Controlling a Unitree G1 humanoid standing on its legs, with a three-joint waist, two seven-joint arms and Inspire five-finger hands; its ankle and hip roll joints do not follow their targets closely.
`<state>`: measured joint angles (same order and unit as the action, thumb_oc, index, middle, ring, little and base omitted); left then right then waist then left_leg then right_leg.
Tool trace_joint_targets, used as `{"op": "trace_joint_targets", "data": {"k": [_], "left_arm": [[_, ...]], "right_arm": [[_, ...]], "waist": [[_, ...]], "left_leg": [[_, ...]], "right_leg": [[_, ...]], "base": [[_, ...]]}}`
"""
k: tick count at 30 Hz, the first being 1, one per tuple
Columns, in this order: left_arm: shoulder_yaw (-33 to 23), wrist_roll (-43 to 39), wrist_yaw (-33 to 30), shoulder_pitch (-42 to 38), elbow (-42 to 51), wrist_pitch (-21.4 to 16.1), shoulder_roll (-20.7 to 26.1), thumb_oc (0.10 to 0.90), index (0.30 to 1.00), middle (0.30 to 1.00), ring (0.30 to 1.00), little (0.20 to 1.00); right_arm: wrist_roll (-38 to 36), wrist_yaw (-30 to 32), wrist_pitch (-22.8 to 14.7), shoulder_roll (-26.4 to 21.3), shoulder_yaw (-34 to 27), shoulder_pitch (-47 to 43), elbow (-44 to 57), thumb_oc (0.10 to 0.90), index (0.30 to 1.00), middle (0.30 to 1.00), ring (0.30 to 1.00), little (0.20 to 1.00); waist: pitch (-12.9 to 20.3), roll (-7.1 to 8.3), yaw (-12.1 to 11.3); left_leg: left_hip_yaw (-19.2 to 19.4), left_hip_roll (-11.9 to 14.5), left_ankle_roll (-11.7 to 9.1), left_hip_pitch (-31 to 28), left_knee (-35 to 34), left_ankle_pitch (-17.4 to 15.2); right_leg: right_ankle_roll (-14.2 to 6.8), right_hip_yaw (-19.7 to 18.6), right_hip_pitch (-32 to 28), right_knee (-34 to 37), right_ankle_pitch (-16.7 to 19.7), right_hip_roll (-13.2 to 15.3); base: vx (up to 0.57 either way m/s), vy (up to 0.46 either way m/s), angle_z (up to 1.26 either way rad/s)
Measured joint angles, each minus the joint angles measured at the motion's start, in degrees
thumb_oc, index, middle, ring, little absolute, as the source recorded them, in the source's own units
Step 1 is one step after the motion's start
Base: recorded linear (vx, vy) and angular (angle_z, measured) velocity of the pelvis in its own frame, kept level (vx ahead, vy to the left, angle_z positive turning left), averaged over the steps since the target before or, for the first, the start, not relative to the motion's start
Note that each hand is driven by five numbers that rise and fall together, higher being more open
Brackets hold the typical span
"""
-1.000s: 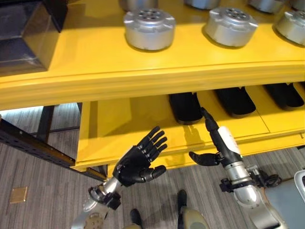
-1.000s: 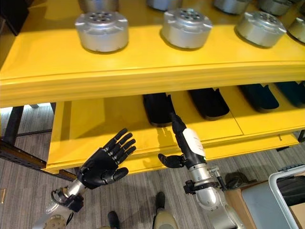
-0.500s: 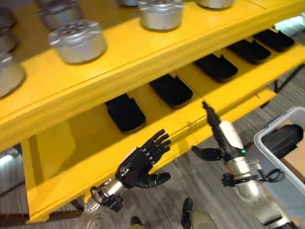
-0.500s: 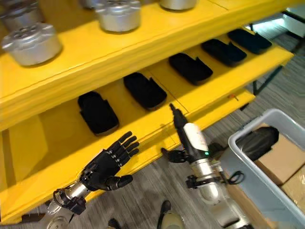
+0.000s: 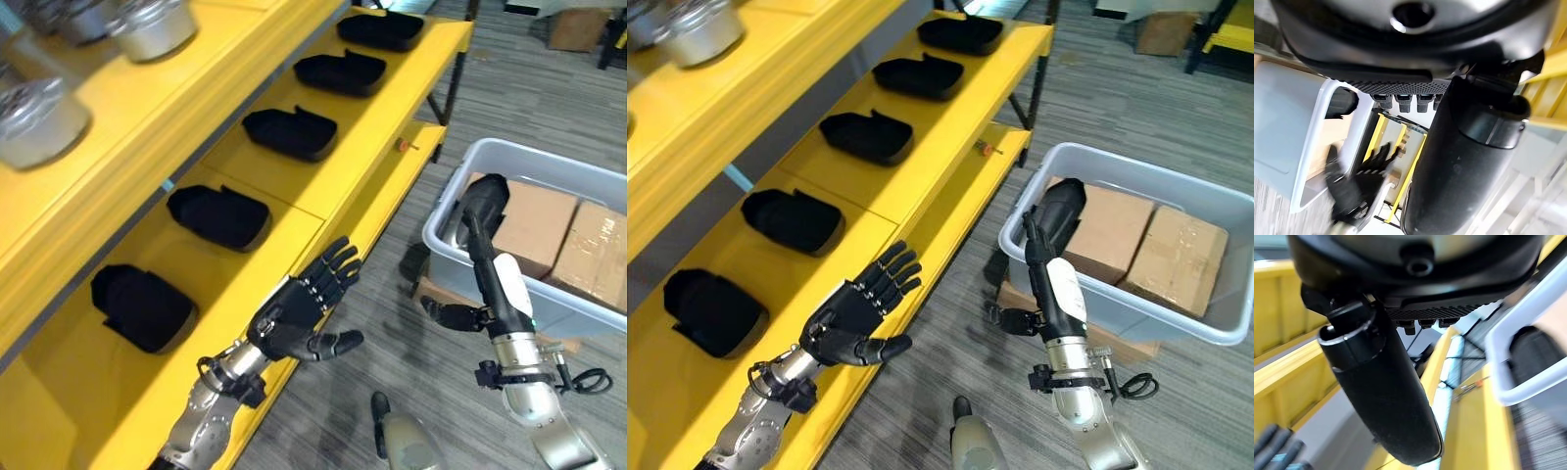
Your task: Move parts from the plastic box to the shelf.
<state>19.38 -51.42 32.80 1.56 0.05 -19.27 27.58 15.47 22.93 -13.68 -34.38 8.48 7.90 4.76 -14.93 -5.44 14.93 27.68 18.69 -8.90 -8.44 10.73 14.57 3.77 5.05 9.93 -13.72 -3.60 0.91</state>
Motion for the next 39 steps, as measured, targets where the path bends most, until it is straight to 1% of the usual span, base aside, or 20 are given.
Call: {"op": "trace_joint_targets", "data": {"k": [1, 3, 5, 6, 7, 8, 10, 11, 12, 13, 16, 20, 23, 24, 25, 27, 31, 35, 37, 39], "left_arm": [[-0.89, -0.03, -0.59, 1.46, -0.09, -0.13, -0.46, 0.900, 1.000, 1.000, 1.000, 1.000], [-1.56, -0.04, -0.87, 3.03, -0.51, -0.09, -0.43, 0.900, 1.000, 1.000, 1.000, 1.000], [-3.22, -0.08, -0.90, 5.94, -0.55, -0.09, -0.57, 0.900, 1.000, 1.000, 1.000, 1.000], [-4.45, -0.15, -0.92, 8.55, -0.70, -0.43, -0.57, 0.900, 1.000, 1.000, 1.000, 1.000], [-5.13, -0.14, -0.81, 11.28, -0.91, -0.73, -0.67, 0.900, 1.000, 1.000, 1.000, 1.000], [-5.18, -0.12, -0.67, 12.38, -1.24, -0.73, -0.82, 0.900, 1.000, 1.000, 1.000, 1.000], [-4.99, -0.24, 2.70, 13.29, -2.40, -0.60, -1.66, 0.900, 1.000, 1.000, 1.000, 1.000], [-4.91, -0.32, 4.15, 13.27, -2.28, -0.67, -1.73, 0.900, 1.000, 1.000, 1.000, 1.000], [-4.85, -0.61, 4.44, 12.55, -2.16, -0.93, -2.40, 0.900, 1.000, 1.000, 1.000, 1.000], [-4.26, -0.60, 4.13, 11.21, -3.49, -0.96, -2.81, 0.900, 1.000, 1.000, 1.000, 1.000], [-4.39, -0.61, 4.01, 11.99, -3.07, -1.27, -1.86, 0.900, 1.000, 1.000, 1.000, 1.000], [-6.25, -0.62, 1.32, 11.61, -2.81, -1.99, -1.44, 0.900, 1.000, 1.000, 1.000, 1.000], [-6.23, -1.46, -0.64, 10.88, -2.94, -1.57, -2.08, 0.900, 1.000, 1.000, 1.000, 1.000], [-6.43, -2.22, -1.38, 10.87, -3.29, -1.55, -2.78, 0.900, 1.000, 1.000, 1.000, 1.000], [-6.47, -2.26, -1.51, 10.61, -4.05, -1.54, -3.48, 0.900, 1.000, 1.000, 1.000, 1.000], [-5.39, -2.45, -1.24, 9.96, -5.83, -0.76, -5.01, 0.900, 1.000, 1.000, 1.000, 1.000], [-3.64, -2.28, -0.80, 9.91, -7.98, 1.58, -4.36, 0.900, 1.000, 1.000, 1.000, 1.000], [-3.79, -2.25, -1.09, 12.02, -6.93, 1.69, -2.67, 0.900, 1.000, 1.000, 1.000, 1.000], [-3.32, -2.26, -2.67, 12.97, -5.22, 1.72, -3.71, 0.900, 1.000, 1.000, 1.000, 1.000], [-2.95, -2.27, -3.15, 12.86, -3.72, 1.73, -5.04, 0.900, 1.000, 1.000, 1.000, 1.000]], "right_arm": [[-0.69, 0.00, -0.53, 0.43, -0.44, 0.18, -0.57, 0.900, 1.000, 1.000, 1.000, 1.000], [-2.50, -0.06, -1.58, 0.48, -1.05, 0.36, -0.41, 0.900, 1.000, 1.000, 1.000, 1.000], [-3.31, -0.66, -2.15, 0.98, -0.70, 0.22, -0.40, 0.900, 1.000, 1.000, 1.000, 1.000], [-4.54, -1.34, -2.86, 1.74, -0.18, 0.16, -0.42, 0.900, 1.000, 1.000, 1.000, 1.000], [-5.71, -1.76, -3.78, 3.21, -0.23, 0.72, -0.45, 0.900, 1.000, 1.000, 1.000, 1.000], [-6.07, -1.95, -3.83, 3.74, -0.13, 1.17, -0.41, 0.900, 1.000, 1.000, 1.000, 1.000], [-6.61, -2.63, -3.37, 4.08, 0.64, 3.35, 1.02, 0.900, 1.000, 1.000, 1.000, 1.000], [-6.55, -2.68, -3.17, 4.26, 2.73, 5.44, 2.38, 0.900, 1.000, 1.000, 1.000, 1.000], [-6.44, -2.75, -3.00, 3.76, 6.25, 3.99, 2.63, 0.900, 1.000, 1.000, 1.000, 1.000], [-5.87, -3.19, -2.07, 3.51, 9.65, 0.70, 2.44, 0.900, 1.000, 1.000, 1.000, 1.000], [-5.93, -4.71, -1.30, 2.91, 7.12, -0.99, 2.79, 0.900, 1.000, 1.000, 1.000, 1.000], [-6.69, -4.66, 1.99, 2.92, 4.71, -1.71, 2.72, 0.900, 1.000, 1.000, 1.000, 1.000], [-6.70, -5.92, 3.05, 4.62, 6.02, -5.20, 0.71, 0.900, 1.000, 1.000, 1.000, 1.000], [-6.68, -6.33, 3.04, 5.67, 7.03, -6.97, -0.04, 0.900, 1.000, 1.000, 1.000, 1.000], [-6.67, -6.40, 3.02, 6.02, 7.74, -7.37, -0.04, 0.900, 1.000, 1.000, 1.000, 1.000], [-6.70, -6.43, 3.08, 6.74, 9.27, -6.51, 0.72, 0.900, 1.000, 1.000, 1.000, 1.000], [-6.70, -6.53, 3.77, 8.93, 11.68, -5.55, 1.34, 0.900, 1.000, 1.000, 1.000, 1.000], [-6.72, -8.24, 4.13, 9.13, 13.09, -6.64, 2.01, 0.900, 1.000, 1.000, 1.000, 1.000], [-6.62, -8.44, 4.74, 7.65, 13.42, -6.61, 1.58, 0.900, 1.000, 1.000, 1.000, 1.000], [-6.50, -8.40, 5.46, 5.70, 13.51, -6.65, 1.59, 0.900, 1.000, 1.000, 1.000, 1.000]], "waist": [[0.15, 0.60, -0.66], [0.44, 0.77, -1.09], [0.56, 1.74, -2.00], [0.70, 3.23, -4.50], [1.20, 4.15, -6.04], [1.64, 4.13, -6.13], [2.23, 3.83, -6.33], [3.12, 3.46, -6.21], [3.66, 1.79, -8.00], [4.26, 0.50, -9.24], [4.29, 0.92, -11.15], [4.15, 2.26, -12.09], [3.96, 3.26, -14.53], [3.62, 3.93, -15.75], [3.42, 4.50, -16.12], [3.32, 6.09, -16.49], [3.27, 8.38, -15.67], [3.40, 9.89, -16.73], [3.43, 7.37, -16.34], [3.46, 5.84, -16.55]], "left_leg": [[-4.82, -0.12, -1.04, 0.29, 0.59, -4.02], [-8.01, -1.62, -1.06, 1.33, -3.78, -6.13], [-15.26, -4.58, -0.08, 3.83, -5.20, -8.80], [-22.78, -9.06, 1.83, 5.34, -5.19, -10.92], [-28.57, -13.63, 3.06, 8.72, -3.74, -12.53], [-30.36, -16.28, 3.62, 11.56, -2.48, -13.45], [-31.47, -27.15, 8.75, 17.59, -2.09, -16.95], [-31.00, -28.71, 10.29, 18.08, -4.21, -15.91], [-36.32, -27.97, 9.40, 16.74, -7.31, -12.96], [-37.08, -26.06, 11.79, 14.97, -9.78, -7.77], [-35.85, -27.02, 11.64, 10.89, -15.28, -6.81], [-34.49, -27.06, 12.54, 9.86, -15.26, -7.48], [-29.55, -25.75, 14.33, 8.75, -14.79, -7.99], [-27.18, -25.45, 14.63, 8.64, -13.92, -8.95], [-26.19, -25.39, 14.60, 8.28, -13.84, -9.29], [-25.74, -24.74, 12.99, 8.19, -13.66, -10.39], [-27.42, -21.99, 10.82, 7.83, -13.82, -10.37], [-26.25, -19.84, 7.94, 6.39, -15.36, -10.32], [-26.03, -15.25, 5.71, 5.80, -15.48, -10.51], [-24.92, -11.99, 6.26, 5.80, -15.29, -9.91]], "right_leg": [[0.39, -3.33, -1.02, 1.64, 0.54, -0.89], [0.65, -6.26, -1.82, 2.89, 1.70, -1.75], [0.43, -11.02, -3.88, 6.05, 3.97, -3.39], [-0.52, -15.89, -5.38, 9.06, 5.32, -4.18], [0.18, -14.96, -6.40, 10.63, 5.62, -3.76], [0.49, -14.51, -6.71, 11.07, 5.78, -4.42], [1.09, -14.36, -7.85, 11.92, 6.70, -4.09], [1.66, -13.95, -9.06, 12.70, 5.71, -5.23], [1.27, -14.90, -7.38, 10.07, 4.56, -8.19], [0.19, -15.15, -5.09, 5.49, 1.92, -10.19], [-1.39, -14.79, -3.43, -1.88, -3.59, -9.04], [-1.63, -12.88, -4.22, -1.39, -4.35, -8.03], [-4.59, -3.28, -2.88, -5.31, -8.34, -2.60], [-6.45, 1.54, -1.82, -8.34, -9.32, 2.10], [-7.13, 2.81, -1.89, -8.85, -9.21, 5.14], [-9.44, 0.93, -3.40, -3.94, -7.63, 9.92], [-12.79, -5.66, -9.73, 12.44, 1.16, 12.19], [-12.55, -1.21, -11.72, 19.20, 8.16, 13.28], [-12.32, 0.53, -12.54, 19.18, 10.19, 9.38], [-10.27, 0.99, -12.60, 18.96, 9.79, 6.05]], "base": [[0.08, -0.112, -1.05], [0.13, -0.074, -0.98], [0.14, -0.057, -1.41], [0.12, -0.084, -2.41], [0.09, -0.075, -2.33], [0.07, -0.042, -1.68], [-0.02, 0.021, -0.64], [-0.07, 0.066, -0.20], [-0.07, 0.067, -0.21], [-0.05, 0.087, -0.46], [-0.02, 0.047, -0.15], [0.01, -0.003, -0.17], [-0.01, -0.107, -0.77], [-0.01, -0.269, -1.14], [0.01, -0.266, -0.88], [0.08, -0.262, -0.32], [0.15, -0.352, 0.08], [0.15, -0.325, -0.10], [0.17, -0.357, 0.00], [0.11, -0.263, -0.04]]}}
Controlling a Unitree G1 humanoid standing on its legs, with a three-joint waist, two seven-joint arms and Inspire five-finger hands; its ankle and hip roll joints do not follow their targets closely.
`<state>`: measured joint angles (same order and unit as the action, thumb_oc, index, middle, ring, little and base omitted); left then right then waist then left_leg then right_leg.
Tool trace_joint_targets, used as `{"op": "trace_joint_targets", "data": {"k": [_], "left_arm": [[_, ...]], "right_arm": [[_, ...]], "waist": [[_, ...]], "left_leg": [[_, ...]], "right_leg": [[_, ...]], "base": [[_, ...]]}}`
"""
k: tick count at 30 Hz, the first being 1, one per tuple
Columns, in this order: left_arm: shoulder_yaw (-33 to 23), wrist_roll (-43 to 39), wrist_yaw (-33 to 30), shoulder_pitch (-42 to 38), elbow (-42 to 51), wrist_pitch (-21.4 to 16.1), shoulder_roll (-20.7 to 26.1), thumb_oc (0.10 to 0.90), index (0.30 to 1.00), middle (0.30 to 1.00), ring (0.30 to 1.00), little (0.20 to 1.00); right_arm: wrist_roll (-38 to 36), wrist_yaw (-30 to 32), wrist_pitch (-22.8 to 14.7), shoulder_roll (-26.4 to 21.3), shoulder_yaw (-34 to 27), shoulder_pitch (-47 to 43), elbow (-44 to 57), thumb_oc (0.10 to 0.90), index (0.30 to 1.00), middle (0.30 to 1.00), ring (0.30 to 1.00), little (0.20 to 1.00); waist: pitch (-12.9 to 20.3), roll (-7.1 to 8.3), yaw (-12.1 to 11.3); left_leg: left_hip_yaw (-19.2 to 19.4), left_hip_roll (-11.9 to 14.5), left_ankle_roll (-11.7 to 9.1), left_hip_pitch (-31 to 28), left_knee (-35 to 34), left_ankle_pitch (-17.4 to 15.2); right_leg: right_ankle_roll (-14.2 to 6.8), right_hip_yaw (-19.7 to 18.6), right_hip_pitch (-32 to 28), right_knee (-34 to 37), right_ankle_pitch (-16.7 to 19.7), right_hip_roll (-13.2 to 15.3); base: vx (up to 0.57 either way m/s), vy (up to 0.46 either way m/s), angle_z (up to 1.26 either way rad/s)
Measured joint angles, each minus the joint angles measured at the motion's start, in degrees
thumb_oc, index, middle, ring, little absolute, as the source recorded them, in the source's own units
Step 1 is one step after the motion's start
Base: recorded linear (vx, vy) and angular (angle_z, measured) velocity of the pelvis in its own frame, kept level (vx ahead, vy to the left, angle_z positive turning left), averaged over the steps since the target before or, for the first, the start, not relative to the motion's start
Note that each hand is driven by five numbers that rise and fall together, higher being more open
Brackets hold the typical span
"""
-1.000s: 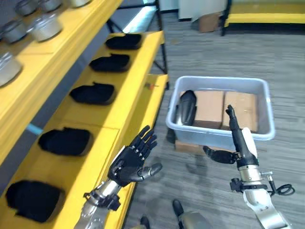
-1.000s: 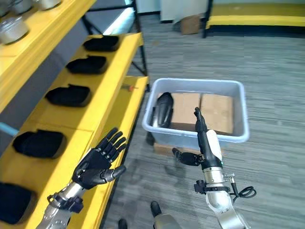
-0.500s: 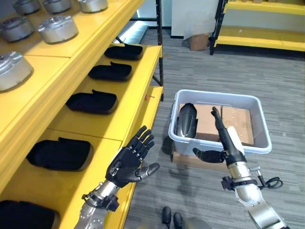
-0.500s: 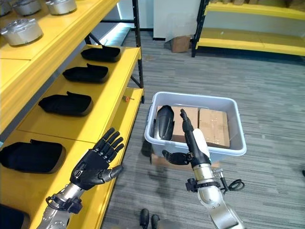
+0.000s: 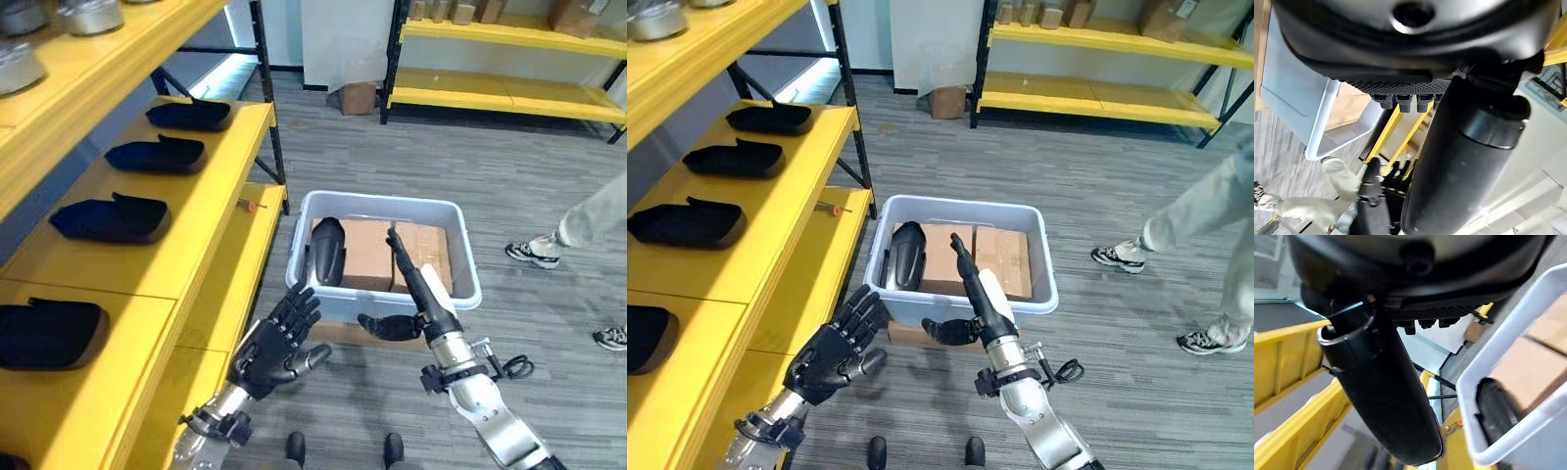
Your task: Move parts from the plastic box to the shelf.
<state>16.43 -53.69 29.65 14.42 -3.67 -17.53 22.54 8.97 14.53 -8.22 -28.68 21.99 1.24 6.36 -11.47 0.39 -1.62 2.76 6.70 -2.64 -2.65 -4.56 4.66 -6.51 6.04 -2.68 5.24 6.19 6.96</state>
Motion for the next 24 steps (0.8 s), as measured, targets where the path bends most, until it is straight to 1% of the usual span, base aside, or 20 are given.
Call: {"op": "trace_joint_targets", "data": {"k": [1, 3, 5, 6, 7, 9, 10, 11, 12, 13, 15, 16, 17, 18, 19, 20, 21, 22, 23, 24], "left_arm": [[0.35, 0.04, -0.14, -0.21, 0.46, 0.00, -0.73, 0.900, 1.000, 1.000, 1.000, 1.000], [1.95, 0.05, -0.60, -1.32, 0.50, -0.04, -1.30, 0.900, 1.000, 1.000, 1.000, 1.000], [3.50, 0.07, -0.71, -2.46, 0.17, -0.05, -1.25, 0.900, 1.000, 1.000, 1.000, 1.000], [3.78, 0.04, -1.17, -2.81, 0.15, -0.04, -1.13, 0.900, 1.000, 1.000, 1.000, 1.000], [3.64, -0.10, -2.06, -3.02, 0.12, -0.03, -1.13, 0.900, 1.000, 1.000, 1.000, 1.000], [3.59, -0.09, -2.15, -3.84, -0.35, -0.01, -0.98, 0.900, 1.000, 1.000, 1.000, 1.000], [3.56, 0.02, -2.13, -4.81, -0.51, 0.25, -0.83, 0.900, 1.000, 1.000, 1.000, 1.000], [3.56, 0.03, -2.11, -5.38, -0.49, 0.44, -0.84, 0.900, 1.000, 1.000, 1.000, 1.000], [3.57, 0.04, -2.11, -5.67, -0.48, 0.85, -0.87, 0.900, 1.000, 1.000, 1.000, 1.000], [3.58, 0.06, -2.11, -5.74, -0.50, 1.23, -0.79, 0.900, 1.000, 1.000, 1.000, 1.000], [3.56, 0.06, -2.17, -5.83, -0.48, 1.33, -0.78, 0.900, 1.000, 1.000, 1.000, 1.000], [3.57, 0.06, -2.39, -5.77, -0.49, 1.34, -0.76, 0.900, 1.000, 1.000, 1.000, 1.000], [3.58, 0.11, -2.93, -5.68, -0.47, 1.34, -0.76, 0.900, 1.000, 1.000, 1.000, 1.000], [3.58, 0.12, -3.41, -5.57, -0.51, 1.34, -0.74, 0.900, 1.000, 1.000, 1.000, 1.000], [3.48, 0.13, -3.82, -5.28, -0.48, 1.33, -0.68, 0.900, 1.000, 1.000, 1.000, 1.000], [2.98, 0.21, -4.37, -4.25, -0.48, 1.33, -0.69, 0.900, 1.000, 1.000, 1.000, 1.000], [2.77, 0.30, -4.36, -4.26, -0.60, 1.34, -0.51, 0.900, 1.000, 1.000, 1.000, 1.000], [2.61, 0.55, -4.30, -4.56, -0.94, 1.34, -0.49, 0.900, 1.000, 1.000, 1.000, 1.000], [2.21, 0.54, -4.07, -4.75, -1.24, 1.33, -0.51, 0.900, 1.000, 1.000, 1.000, 1.000], [1.62, 0.47, -3.67, -4.51, -1.45, 1.33, -0.52, 0.900, 1.000, 1.000, 1.000, 1.000]], "right_arm": [[0.00, 0.36, 0.24, -1.33, -0.01, -0.03, -0.18, 0.900, 1.000, 1.000, 1.000, 1.000], [0.02, 1.81, 0.88, -3.30, -0.09, -0.11, -1.68, 0.900, 1.000, 1.000, 1.000, 1.000], [0.06, 3.66, 1.06, -3.42, -0.49, -0.54, -3.83, 0.900, 1.000, 1.000, 1.000, 1.000], [0.10, 4.30, 1.26, -3.27, -0.34, -1.68, -5.29, 0.900, 1.000, 1.000, 1.000, 1.000], [0.66, 4.70, 1.23, -3.32, -0.35, -1.70, -5.20, 0.900, 1.000, 1.000, 1.000, 1.000], [1.43, 4.83, 1.22, -3.29, -0.33, -1.65, -5.18, 0.900, 1.000, 1.000, 1.000, 1.000], [2.19, 5.01, 1.00, -3.25, -0.64, -1.49, -4.98, 0.900, 1.000, 1.000, 1.000, 1.000], [2.24, 5.03, 1.00, -3.25, -0.85, -1.45, -4.95, 0.900, 1.000, 1.000, 1.000, 1.000], [2.24, 5.12, 1.02, -3.25, -0.87, -1.43, -5.00, 0.900, 1.000, 1.000, 1.000, 1.000], [2.25, 5.14, 1.00, -3.12, -0.82, -1.34, -4.97, 0.900, 1.000, 1.000, 1.000, 1.000], [2.28, 5.11, 0.92, -3.10, -0.83, -1.23, -4.94, 0.900, 1.000, 1.000, 1.000, 1.000], [2.28, 5.06, 0.92, -3.09, -0.82, -1.24, -4.94, 0.900, 1.000, 1.000, 1.000, 1.000], [2.26, 4.98, 0.72, -3.01, -0.84, -1.27, -4.97, 0.900, 1.000, 1.000, 1.000, 1.000], [2.25, 4.88, 0.36, -2.98, -0.84, -1.27, -5.12, 0.900, 1.000, 1.000, 1.000, 1.000], [2.24, 4.62, 0.21, -2.97, -0.82, -1.23, -5.11, 0.900, 1.000, 1.000, 1.000, 1.000], [2.12, 4.14, -0.03, -3.11, -0.83, -1.01, -4.97, 0.900, 1.000, 1.000, 1.000, 1.000], [2.09, 4.11, -0.17, -3.31, -1.13, -0.37, -4.78, 0.900, 1.000, 1.000, 1.000, 1.000], [2.07, 4.11, -0.22, -3.30, -2.04, 1.15, -4.44, 0.900, 1.000, 1.000, 1.000, 1.000], [2.06, 4.15, -0.22, -3.37, -2.55, 2.75, -4.29, 0.900, 1.000, 1.000, 1.000, 1.000], [2.06, 4.28, -0.22, -3.55, -2.61, 3.89, -4.29, 0.900, 1.000, 1.000, 1.000, 1.000]], "waist": [[0.06, -0.46, 0.07], [0.11, -0.65, 0.64], [0.09, -0.56, 0.87], [0.08, -0.64, 1.38], [0.06, -0.56, 1.35], [-0.06, -0.28, 1.41], [-0.22, -0.01, 2.48], [-0.37, 0.26, 3.37], [-0.41, 0.34, 3.27], [-0.41, 0.34, 3.26], [-0.43, 0.07, 4.51], [-0.53, 0.24, 4.32], [-0.67, 0.49, 4.29], [-0.75, 0.63, 4.27], [-0.72, 0.52, 4.01], [-0.93, 0.20, 4.11], [-1.01, -0.29, 4.45], [-1.32, -0.51, 4.62], [-1.63, -0.08, 4.60], [-1.89, -0.02, 4.53]], "left_leg": [[0.03, 1.34, -0.23, 0.11, 0.27, 0.86], [0.18, 3.42, -1.06, 1.32, 2.20, 1.52], [0.25, 4.79, -0.49, 2.47, 3.40, 2.47], [0.36, 5.88, -0.77, 3.67, 4.94, 3.65], [0.38, 6.09, -0.68, 3.94, 5.67, 6.05], [1.22, 6.11, -3.44, 5.05, 7.89, 8.61], [5.33, 6.08, -5.30, 6.83, 9.97, 12.08], [8.40, 6.40, -5.20, 7.98, 11.13, 13.12], [10.82, 6.62, -4.43, 8.13, 12.38, 12.15], [13.14, 6.92, -4.13, 8.00, 14.62, 10.10], [15.11, 7.97, -4.56, 8.49, 17.07, 9.71], [15.11, 8.36, -4.50, 8.51, 17.63, 9.65], [13.85, 7.19, -4.33, 8.60, 17.63, 7.37], [10.39, 4.58, -3.48, 7.91, 16.59, 3.59], [8.13, 1.93, -3.29, 7.06, 14.61, 1.52], [4.23, -2.94, -1.64, 4.95, 8.02, -0.18], [4.86, -3.91, -1.65, 5.12, 5.81, -0.11], [5.44, -3.88, -1.84, 5.97, 4.96, -0.10], [5.58, -3.51, -2.04, 6.93, 3.43, 0.01], [5.52, -2.37, -3.09, 8.87, 2.27, 0.97]], "right_leg": [[1.08, 0.63, -0.02, -0.22, -0.26, -1.53], [2.75, 1.63, -0.27, -0.20, -0.98, -3.71], [4.52, 2.34, -0.11, -0.22, -1.61, -5.20], [5.51, 2.39, 0.10, -0.21, -1.97, -6.29], [6.18, 2.52, -0.24, -0.24, -2.12, -6.74], [7.16, 3.16, -0.89, -0.23, -2.62, -6.46], [8.37, 5.99, -1.91, -0.15, -3.33, -5.94], [9.34, 7.45, -1.97, 0.08, -3.85, -5.67], [10.01, 8.14, -2.37, 0.06, -4.26, -5.64], [10.54, 8.62, -3.04, -0.14, -4.57, -5.93], [11.45, 9.52, -2.88, -1.99, -5.14, -6.68], [11.64, 9.54, -2.74, -2.63, -5.37, -6.83], [11.50, 8.40, -2.55, -3.20, -5.77, -6.90], [11.24, 7.38, -2.26, -3.74, -6.00, -6.44], [11.11, 6.18, -2.20, -3.77, -5.99, -6.28], [10.69, 4.34, -2.32, -3.37, -5.50, -6.05], [10.61, 4.07, -2.67, -3.00, -5.53, -6.19], [10.40, 4.27, -3.63, -2.26, -5.61, -6.24], [10.05, 4.51, -4.77, -0.91, -5.52, -6.06], [9.83, 4.73, -5.25, -0.35, -5.66, -6.05]], "base": [[0.12, -0.335, 0.04], [0.09, -0.257, 0.14], [0.12, -0.274, 0.14], [0.16, -0.295, 0.06], [0.17, -0.308, 0.08], [0.16, -0.259, 0.30], [0.20, -0.196, 0.74], [0.18, -0.155, 0.79], [0.16, -0.110, 0.51], [0.09, -0.075, 0.34], [0.10, 0.000, 0.28], [0.14, 0.055, -0.02], [0.21, 0.089, -0.30], [0.22, 0.109, -0.41], [0.25, 0.127, -0.80], [0.23, 0.135, -0.77], [0.24, 0.143, -0.58], [0.20, 0.124, -0.04], [0.20, 0.141, 0.14], [0.16, 0.128, 0.13]]}}
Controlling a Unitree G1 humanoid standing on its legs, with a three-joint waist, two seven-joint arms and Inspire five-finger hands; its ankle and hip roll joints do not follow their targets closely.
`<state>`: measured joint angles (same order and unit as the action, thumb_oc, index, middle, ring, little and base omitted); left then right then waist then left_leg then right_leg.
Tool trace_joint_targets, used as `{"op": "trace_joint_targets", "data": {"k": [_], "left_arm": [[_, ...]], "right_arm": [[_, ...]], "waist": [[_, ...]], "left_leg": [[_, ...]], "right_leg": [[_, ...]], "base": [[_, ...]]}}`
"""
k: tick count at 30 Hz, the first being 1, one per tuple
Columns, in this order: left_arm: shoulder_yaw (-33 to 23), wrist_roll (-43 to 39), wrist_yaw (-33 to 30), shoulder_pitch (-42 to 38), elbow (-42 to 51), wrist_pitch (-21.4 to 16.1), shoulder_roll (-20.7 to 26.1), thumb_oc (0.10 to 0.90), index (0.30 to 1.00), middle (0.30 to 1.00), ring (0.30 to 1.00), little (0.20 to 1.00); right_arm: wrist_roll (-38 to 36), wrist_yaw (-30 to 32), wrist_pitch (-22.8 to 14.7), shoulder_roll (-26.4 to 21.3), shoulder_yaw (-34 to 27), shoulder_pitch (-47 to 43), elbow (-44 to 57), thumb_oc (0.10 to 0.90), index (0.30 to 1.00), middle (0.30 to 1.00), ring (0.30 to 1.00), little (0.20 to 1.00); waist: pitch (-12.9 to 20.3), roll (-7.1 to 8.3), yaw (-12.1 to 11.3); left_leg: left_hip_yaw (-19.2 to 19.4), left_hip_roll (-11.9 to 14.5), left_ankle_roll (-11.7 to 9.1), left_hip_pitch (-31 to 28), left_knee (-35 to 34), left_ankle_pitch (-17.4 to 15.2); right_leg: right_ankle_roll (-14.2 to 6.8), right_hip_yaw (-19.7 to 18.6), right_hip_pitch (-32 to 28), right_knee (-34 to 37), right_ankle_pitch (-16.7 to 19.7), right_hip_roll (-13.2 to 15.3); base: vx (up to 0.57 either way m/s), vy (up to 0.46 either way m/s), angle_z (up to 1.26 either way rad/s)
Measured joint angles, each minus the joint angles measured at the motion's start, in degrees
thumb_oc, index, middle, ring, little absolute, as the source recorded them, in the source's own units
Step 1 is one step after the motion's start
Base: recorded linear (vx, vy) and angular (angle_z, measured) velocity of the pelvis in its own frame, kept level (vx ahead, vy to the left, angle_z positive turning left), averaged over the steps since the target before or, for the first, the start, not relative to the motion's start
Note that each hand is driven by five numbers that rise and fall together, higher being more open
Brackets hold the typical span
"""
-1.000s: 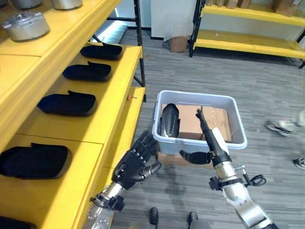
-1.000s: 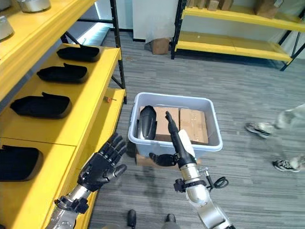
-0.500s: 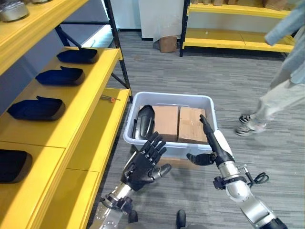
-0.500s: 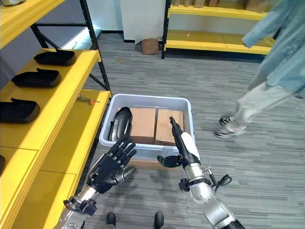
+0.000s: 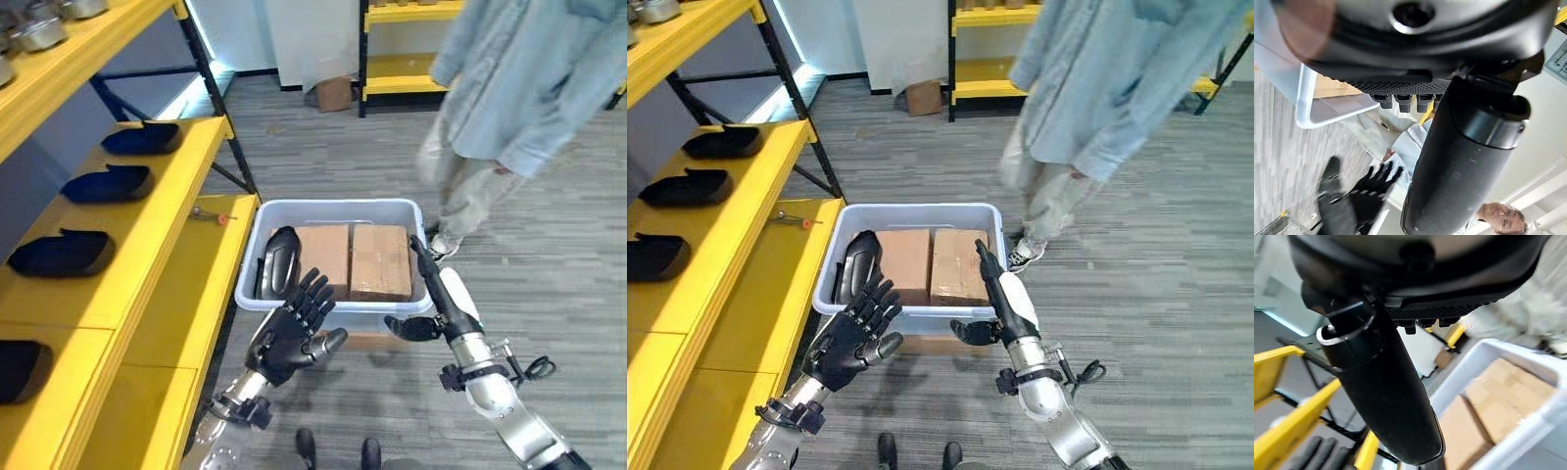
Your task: Move parts from the plastic box to the shelf.
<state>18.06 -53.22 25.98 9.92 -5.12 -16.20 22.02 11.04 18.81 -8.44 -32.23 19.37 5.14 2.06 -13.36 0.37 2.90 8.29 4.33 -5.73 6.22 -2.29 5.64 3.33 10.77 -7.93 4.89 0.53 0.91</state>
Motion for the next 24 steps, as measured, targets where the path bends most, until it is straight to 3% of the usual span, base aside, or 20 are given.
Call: {"op": "trace_joint_targets", "data": {"k": [1, 3, 6, 7, 8, 9, 10, 12, 18, 20, 22, 24], "left_arm": [[-0.50, -0.01, 0.37, 0.17, -0.23, 0.00, -0.02, 0.900, 1.000, 1.000, 1.000, 1.000], [-0.85, -0.13, 1.14, 0.31, -1.38, 0.01, -0.16, 0.900, 1.000, 1.000, 1.000, 1.000], [-0.66, -0.45, 1.83, 1.91, -2.85, 0.10, -0.35, 0.900, 1.000, 1.000, 1.000, 1.000], [-0.57, -0.47, 2.15, 2.95, -2.46, 0.12, -0.50, 0.900, 1.000, 1.000, 1.000, 1.000], [-0.57, -0.51, 2.38, 3.16, -2.43, 0.14, -0.48, 0.900, 1.000, 1.000, 1.000, 1.000], [-1.14, -0.60, 2.57, 3.23, -2.38, 0.16, -0.21, 0.900, 1.000, 1.000, 1.000, 1.000], [-2.64, -0.60, 3.63, 2.59, -1.96, 0.14, 0.37, 0.900, 1.000, 1.000, 1.000, 1.000], [-2.84, -0.57, 3.64, 0.98, -1.99, 0.16, 2.15, 0.900, 1.000, 1.000, 1.000, 1.000], [-4.82, -0.58, 4.46, -0.79, -0.93, 0.75, 3.68, 0.900, 1.000, 1.000, 1.000, 1.000], [-4.66, -0.46, 4.75, -0.65, -0.93, 1.56, 3.57, 0.900, 1.000, 1.000, 1.000, 1.000], [-4.59, -0.40, 5.81, 0.01, -1.00, 3.28, 3.55, 0.900, 1.000, 1.000, 1.000, 1.000], [-4.37, -0.41, 5.83, 0.13, -0.98, 3.32, 3.60, 0.900, 1.000, 1.000, 1.000, 1.000]], "right_arm": [[0.01, -0.01, 0.00, -0.05, 0.04, 0.63, -0.01, 0.900, 1.000, 1.000, 1.000, 1.000], [0.04, -0.03, 0.00, 0.04, 0.43, 0.89, -0.24, 0.900, 1.000, 1.000, 1.000, 1.000], [0.09, -0.45, -0.09, -0.19, 0.67, 0.52, 0.13, 0.900, 1.000, 1.000, 1.000, 1.000], [0.03, -0.74, -0.14, -1.56, 0.39, 1.05, 1.13, 0.900, 1.000, 1.000, 1.000, 1.000], [0.00, -0.95, -0.16, -2.00, -0.28, 1.70, 1.75, 0.900, 1.000, 1.000, 1.000, 1.000], [-0.01, -0.98, -0.11, -1.62, -0.55, 2.27, 1.90, 0.900, 1.000, 1.000, 1.000, 1.000], [0.02, -1.03, -0.12, -1.46, -0.89, 3.08, 3.32, 0.900, 1.000, 1.000, 1.000, 1.000], [0.02, -1.15, -0.09, -0.14, -1.20, 3.35, 3.90, 0.900, 1.000, 1.000, 1.000, 1.000], [0.21, -1.83, -0.02, 2.88, -2.19, 2.53, 7.14, 0.900, 1.000, 1.000, 1.000, 1.000], [0.20, -1.74, 0.43, 2.77, -2.36, 1.10, 6.57, 0.900, 1.000, 1.000, 1.000, 1.000], [0.29, -1.45, 0.94, 3.14, -2.46, 1.16, 6.56, 0.900, 1.000, 1.000, 1.000, 1.000], [0.83, -1.41, 0.95, 3.94, -2.46, 0.58, 6.57, 0.900, 1.000, 1.000, 1.000, 1.000]], "waist": [[-0.53, -0.20, -0.15], [-1.46, -1.01, -1.49], [-1.92, -3.62, -3.06], [-1.61, -5.47, -2.51], [-1.79, -5.94, -1.39], [-1.66, -4.15, -1.17], [-1.70, -1.36, -1.32], [-1.65, 0.68, -1.43], [-1.67, 1.13, -2.58], [-1.68, 0.55, -2.55], [-1.72, 0.83, -2.25], [-1.80, 0.83, -2.23]], "left_leg": [[-0.14, 1.25, -0.36, 1.84, 0.02, 1.01], [-4.42, 2.26, -0.60, 4.21, 0.10, 1.93], [-4.21, 2.52, 1.36, 2.37, 0.38, 1.45], [-3.14, 2.80, 2.92, -0.06, -0.37, 0.21], [-2.98, 2.74, 3.58, -1.44, -1.62, 5.16], [-1.55, 0.64, 4.74, -2.60, -2.42, 5.81], [-0.29, -2.33, 5.89, -2.77, -2.30, 5.09], [-0.10, -4.47, 7.34, -3.02, -2.30, 4.44], [-0.12, -6.39, 9.82, -5.78, -2.28, 1.91], [-0.37, -5.82, 10.34, -5.74, -2.28, 1.65], [-1.01, -5.78, 11.59, -6.38, -1.87, 0.75], [-0.81, -5.60, 11.71, -6.17, -2.07, 0.68]], "right_leg": [[0.09, 0.09, -0.33, 0.01, -0.48, -0.04], [-0.08, -1.79, -0.67, -0.53, -1.35, 0.04], [-4.25, -5.61, -1.56, -2.89, -3.10, 1.80], [-5.80, -5.99, -2.66, -3.29, -4.20, 1.46], [-6.93, -5.87, -3.66, -3.70, -5.18, 1.93], [-8.32, -5.91, -3.54, -4.98, -6.42, 4.08], [-9.34, -5.39, -3.33, -5.51, -7.15, 7.38], [-9.70, -4.02, -3.51, -5.63, -6.93, 9.50], [-11.18, -1.97, -1.88, -14.94, -7.25, 11.31], [-11.71, -3.12, 3.09, -24.22, -7.52, 11.36], [-12.69, -6.48, 10.77, -39.47, -6.54, 11.79], [-12.28, -8.39, 16.30, -45.20, -9.70, 11.10]], "base": [[0.12, 0.100, 0.09], [0.21, 0.207, -0.34], [0.21, 0.206, -0.73], [0.20, 0.204, -0.30], [0.15, 0.154, -0.13], [0.24, 0.241, -0.10], [0.22, 0.211, -0.14], [0.19, 0.203, -0.01], [0.11, 0.168, 0.07], [0.04, 0.106, 0.06], [0.02, 0.022, 0.06], [0.02, -0.065, -0.02]]}}
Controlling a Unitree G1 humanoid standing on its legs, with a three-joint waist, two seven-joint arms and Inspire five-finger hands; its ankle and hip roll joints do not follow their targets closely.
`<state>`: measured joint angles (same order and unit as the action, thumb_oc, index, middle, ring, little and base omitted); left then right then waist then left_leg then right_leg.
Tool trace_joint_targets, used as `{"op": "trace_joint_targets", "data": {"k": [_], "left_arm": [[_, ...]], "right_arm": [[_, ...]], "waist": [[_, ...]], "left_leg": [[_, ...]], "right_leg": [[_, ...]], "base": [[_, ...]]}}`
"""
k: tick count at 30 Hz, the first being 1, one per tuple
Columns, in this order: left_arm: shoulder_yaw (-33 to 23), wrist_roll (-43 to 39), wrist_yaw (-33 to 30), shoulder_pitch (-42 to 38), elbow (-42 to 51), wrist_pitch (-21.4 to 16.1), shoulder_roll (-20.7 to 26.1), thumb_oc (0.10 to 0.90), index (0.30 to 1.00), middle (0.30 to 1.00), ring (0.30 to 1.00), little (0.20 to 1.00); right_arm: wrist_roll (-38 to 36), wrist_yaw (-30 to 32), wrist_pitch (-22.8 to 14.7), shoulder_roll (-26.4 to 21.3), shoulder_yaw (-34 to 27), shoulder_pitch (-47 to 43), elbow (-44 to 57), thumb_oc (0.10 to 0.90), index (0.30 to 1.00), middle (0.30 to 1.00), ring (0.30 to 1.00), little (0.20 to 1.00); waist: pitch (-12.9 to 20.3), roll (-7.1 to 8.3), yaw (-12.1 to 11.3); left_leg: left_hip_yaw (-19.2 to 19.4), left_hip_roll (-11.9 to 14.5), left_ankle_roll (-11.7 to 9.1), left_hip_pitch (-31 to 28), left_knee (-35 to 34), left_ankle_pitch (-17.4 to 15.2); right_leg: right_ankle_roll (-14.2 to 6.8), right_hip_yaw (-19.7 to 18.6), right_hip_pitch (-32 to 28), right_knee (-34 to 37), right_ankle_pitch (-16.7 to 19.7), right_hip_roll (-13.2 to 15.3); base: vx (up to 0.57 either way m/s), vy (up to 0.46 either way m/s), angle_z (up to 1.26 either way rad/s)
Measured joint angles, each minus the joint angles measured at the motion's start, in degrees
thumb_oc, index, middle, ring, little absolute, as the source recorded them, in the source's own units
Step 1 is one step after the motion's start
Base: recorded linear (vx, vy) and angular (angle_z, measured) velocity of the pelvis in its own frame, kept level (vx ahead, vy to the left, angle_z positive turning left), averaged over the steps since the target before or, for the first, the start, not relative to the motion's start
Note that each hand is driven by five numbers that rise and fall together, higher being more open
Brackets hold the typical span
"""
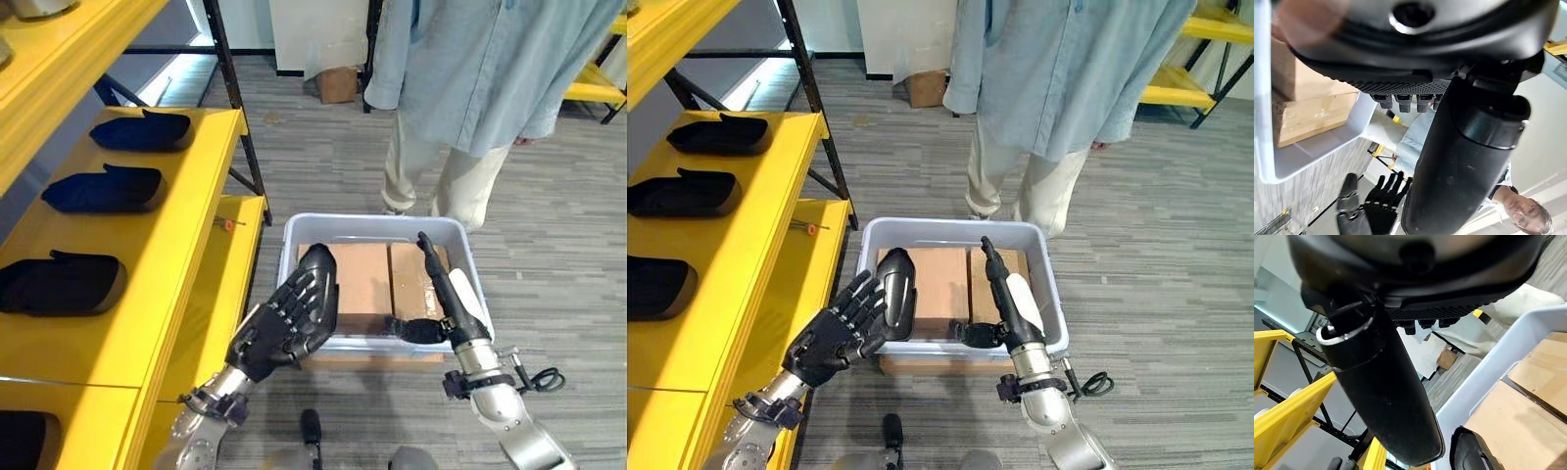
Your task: Move parts from the plastic box to the shelf.
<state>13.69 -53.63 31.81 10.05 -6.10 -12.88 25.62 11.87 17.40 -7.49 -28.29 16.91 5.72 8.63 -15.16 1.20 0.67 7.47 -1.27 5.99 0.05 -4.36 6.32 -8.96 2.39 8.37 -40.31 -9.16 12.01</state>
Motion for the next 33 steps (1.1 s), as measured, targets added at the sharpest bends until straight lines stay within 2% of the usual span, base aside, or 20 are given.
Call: {"op": "trace_joint_targets", "data": {"k": [1, 3, 4, 5, 6, 7, 8, 9, 10, 11, 12, 13, 15, 17, 19, 23, 25, 27, 30, 33], "left_arm": [[0.24, 0.01, 0.00, -0.04, 0.02, 0.01, 0.05, 0.900, 1.000, 1.000, 1.000, 1.000], [0.64, -0.11, -0.07, -0.12, 0.03, -0.08, 0.19, 0.900, 1.000, 1.000, 1.000, 1.000], [0.67, -0.12, -0.13, -0.25, -0.01, -0.09, 0.27, 0.900, 1.000, 1.000, 1.000, 1.000], [0.66, -0.18, -0.13, -0.39, 0.09, -0.28, 0.09, 0.900, 1.000, 1.000, 1.000, 1.000], [0.71, -0.16, -0.27, -0.25, 0.07, -0.30, 0.03, 0.900, 1.000, 1.000, 1.000, 1.000], [0.86, -0.16, -0.43, 1.50, 0.65, -0.31, -0.03, 0.900, 1.000, 1.000, 1.000, 1.000], [0.79, -0.15, -0.57, 2.99, 1.50, -0.31, 0.35, 0.900, 1.000, 1.000, 1.000, 1.000], [0.79, -0.14, -1.00, 3.96, 2.36, -0.31, 0.68, 0.900, 1.000, 1.000, 1.000, 1.000], [0.78, -0.18, -1.65, 5.04, 3.44, -0.54, 0.57, 0.900, 1.000, 1.000, 1.000, 1.000], [0.94, -0.19, -1.77, 5.19, 3.61, -0.68, -0.13, 0.900, 1.000, 1.000, 1.000, 1.000], [1.06, -0.25, -1.77, 5.18, 3.67, -0.90, -0.44, 0.900, 1.000, 1.000, 1.000, 1.000], [1.14, -0.26, -1.77, 4.95, 3.63, -0.91, -1.20, 0.900, 1.000, 1.000, 1.000, 1.000], [3.06, -0.27, -1.77, 3.03, 3.92, -0.95, -2.36, 0.900, 1.000, 1.000, 1.000, 1.000], [3.66, -0.59, -2.30, 2.05, 3.95, -0.98, -2.24, 0.900, 1.000, 1.000, 1.000, 1.000], [4.32, -2.29, -2.41, 1.95, 3.93, -0.98, -2.16, 0.900, 1.000, 1.000, 1.000, 1.000], [4.32, -2.41, -2.43, 1.42, 3.10, -0.93, -1.77, 0.900, 1.000, 1.000, 1.000, 1.000], [4.64, -2.14, -2.45, 0.28, 2.67, -0.91, -0.92, 0.900, 1.000, 1.000, 1.000, 1.000], [4.70, -2.17, -2.44, -0.37, 2.68, -0.87, 0.65, 0.900, 1.000, 1.000, 1.000, 1.000], [4.43, -2.32, -2.50, 0.75, 2.71, -0.90, 1.86, 0.900, 1.000, 1.000, 1.000, 1.000], [4.99, -2.32, -3.33, 0.29, 2.13, -0.89, 2.71, 0.900, 1.000, 1.000, 1.000, 1.000]], "right_arm": [[0.01, -0.01, 0.01, 0.04, 0.09, -0.07, 0.00, 0.900, 1.000, 1.000, 1.000, 1.000], [0.02, -0.04, 0.01, -0.02, 0.15, -0.48, -0.03, 0.900, 1.000, 1.000, 1.000, 1.000], [0.02, -0.06, 0.06, 0.04, 0.27, -1.03, -0.05, 0.900, 1.000, 1.000, 1.000, 1.000], [0.04, -0.09, 0.13, 0.17, 0.36, -1.81, 0.03, 0.900, 1.000, 1.000, 1.000, 1.000], [0.05, -0.13, 0.30, 0.56, 0.37, -1.90, 0.02, 0.900, 1.000, 1.000, 1.000, 1.000], [0.05, -0.81, 0.32, 0.78, 0.67, -0.55, 0.02, 0.900, 1.000, 1.000, 1.000, 1.000], [0.00, -1.27, 0.29, 0.69, 0.70, 0.40, 0.02, 0.900, 1.000, 1.000, 1.000, 1.000], [-0.05, -1.65, 0.30, 0.43, 0.70, 0.95, 0.01, 0.900, 1.000, 1.000, 1.000, 1.000], [-0.06, -2.03, 0.32, -0.30, 0.68, 1.11, -0.06, 0.900, 1.000, 1.000, 1.000, 1.000], [-0.04, -2.14, 0.32, -1.18, 0.73, 0.82, -0.24, 0.900, 1.000, 1.000, 1.000, 1.000], [0.19, -2.17, 0.31, -1.95, 1.01, 0.40, -0.37, 0.900, 1.000, 1.000, 1.000, 1.000], [1.84, -2.29, 0.26, -3.29, 1.68, -1.02, -1.23, 0.900, 1.000, 1.000, 1.000, 1.000], [5.16, -2.39, 0.19, -7.40, 2.01, -4.06, -2.69, 0.900, 1.000, 1.000, 1.000, 1.000], [7.25, -2.94, -0.21, -12.09, 4.34, -10.64, -2.78, 0.900, 1.000, 1.000, 1.000, 1.000], [9.86, -3.65, -2.93, -15.35, 5.48, -17.17, -2.83, 0.900, 1.000, 1.000, 1.000, 1.000], [15.46, -5.93, -7.78, -15.93, 8.70, -27.63, -4.26, 0.900, 1.000, 1.000, 1.000, 1.000], [17.85, -8.37, -9.64, -15.70, 12.30, -31.38, -8.87, 0.900, 1.000, 1.000, 1.000, 1.000], [20.28, -9.45, -9.43, -15.60, 16.32, -31.60, -14.22, 0.900, 1.000, 1.000, 1.000, 1.000], [24.42, -9.37, -9.39, -15.19, 18.12, -28.21, -17.40, 0.900, 1.000, 1.000, 1.000, 1.000], [29.19, -7.76, -11.18, -13.66, 19.68, -28.68, -23.28, 0.900, 1.000, 1.000, 1.000, 1.000]], "waist": [[-0.03, -0.08, 0.25], [-0.07, 0.03, 0.52], [-0.10, -0.01, 0.71], [-0.35, 0.24, 0.63], [-0.55, 0.50, 0.86], [-0.63, 1.34, 1.00], [-0.59, 1.94, 0.70], [-0.49, 2.46, 0.69], [-0.31, 2.64, 0.66], [-0.07, 1.78, 0.53], [0.03, 1.34, 0.17], [0.14, 0.74, -0.35], [0.40, -1.61, -0.58], [0.75, -3.09, -1.13], [1.02, -4.01, -2.17], [1.02, -4.03, -4.79], [1.02, -4.01, -6.55], [0.96, -3.89, -8.20], [0.79, -3.66, -9.58], [0.34, -2.90, -8.94]], "left_leg": [[-0.04, 0.14, -0.02, 0.05, 0.01, 0.17], [0.12, 0.39, -0.58, 0.16, -0.14, 0.02], [0.62, 0.72, -1.31, 0.70, -0.07, -0.23], [1.06, 0.89, -1.61, 1.16, -0.02, -0.25], [1.04, 1.13, -2.10, 1.08, -0.04, -0.35], [0.87, 1.86, -3.58, -0.18, -0.19, -0.60], [0.43, 2.27, -4.48, -1.08, -0.37, -0.92], [-0.10, 2.54, -5.04, -1.34, -0.37, -1.12], [-0.57, 3.58, -6.26, -1.68, -0.35, -1.20], [-0.76, 5.53, -7.00, -1.21, -0.13, -1.00], [-0.69, 6.86, -6.91, -1.09, -0.13, -0.86], [-0.63, 8.64, -6.98, -1.57, -0.04, -0.90], [-0.95, 10.70, -8.06, -2.39, 0.09, -0.38], [-1.81, 11.40, -8.42, -2.18, 0.24, -0.36], [-2.37, 11.68, -9.45, -2.16, 0.55, -0.72], [-3.71, 11.48, -10.52, -0.90, 1.71, -0.99], [-5.19, 10.90, -11.16, 0.62, 2.18, -0.97], [-6.48, 10.08, -10.94, 1.08, 2.03, -1.10], [-6.89, 8.72, -10.73, 1.20, 1.98, -1.23], [-7.98, 7.43, -10.43, 1.68, 2.64, -1.37]], "right_leg": [[0.49, 0.38, 0.50, 2.26, -0.77, -0.46], [1.83, 2.24, 0.86, 14.34, -1.00, -0.56], [1.95, 2.88, 0.82, 22.23, 0.01, -0.44], [1.30, 2.69, 0.77, 30.80, 3.20, -0.14], [1.29, 2.62, 0.82, 33.80, 5.83, 0.26], [1.50, 2.81, -1.50, 38.11, 10.31, 0.28], [2.13, 3.39, -3.68, 39.49, 11.59, -0.04], [2.30, 4.26, -5.38, 40.53, 12.48, -0.16], [2.24, 5.19, -5.85, 41.49, 15.75, -1.11], [2.93, 6.10, -5.88, 42.15, 16.53, -2.98], [3.53, 6.33, -6.28, 43.12, 16.80, -4.37], [5.05, 6.67, -7.64, 45.34, 17.72, -6.49], [6.49, 7.63, -8.88, 45.32, 16.71, -8.74], [7.16, 8.60, -9.56, 45.33, 16.12, -9.48], [7.16, 9.19, -9.79, 45.30, 15.87, -9.73], [7.06, 10.08, -9.80, 45.27, 15.79, -9.51], [6.75, 11.34, -9.16, 44.69, 15.54, -8.82], [6.12, 12.35, -8.82, 43.43, 14.78, -7.90], [5.27, 12.51, -8.83, 42.39, 14.12, -6.49], [4.98, 12.92, -8.94, 41.80, 14.02, -5.45]], "base": [[0.02, -0.156, 0.05], [0.01, -0.168, -0.05], [0.05, -0.169, -0.25], [0.10, -0.196, -0.23], [0.18, -0.319, -0.09], [0.15, -0.253, 0.06], [0.13, -0.224, 0.18], [0.06, -0.121, 0.18], [0.09, -0.142, 0.27], [0.10, -0.127, 0.15], [0.11, -0.112, -0.02], [0.11, -0.109, -0.20], [0.13, -0.112, -0.01], [0.12, -0.086, 0.22], [0.06, -0.034, 0.18], [-0.01, -0.016, 0.18], [0.03, 0.002, 0.39], [0.05, 0.018, 0.33], [0.04, 0.006, 0.15], [0.02, -0.008, 0.13]]}}
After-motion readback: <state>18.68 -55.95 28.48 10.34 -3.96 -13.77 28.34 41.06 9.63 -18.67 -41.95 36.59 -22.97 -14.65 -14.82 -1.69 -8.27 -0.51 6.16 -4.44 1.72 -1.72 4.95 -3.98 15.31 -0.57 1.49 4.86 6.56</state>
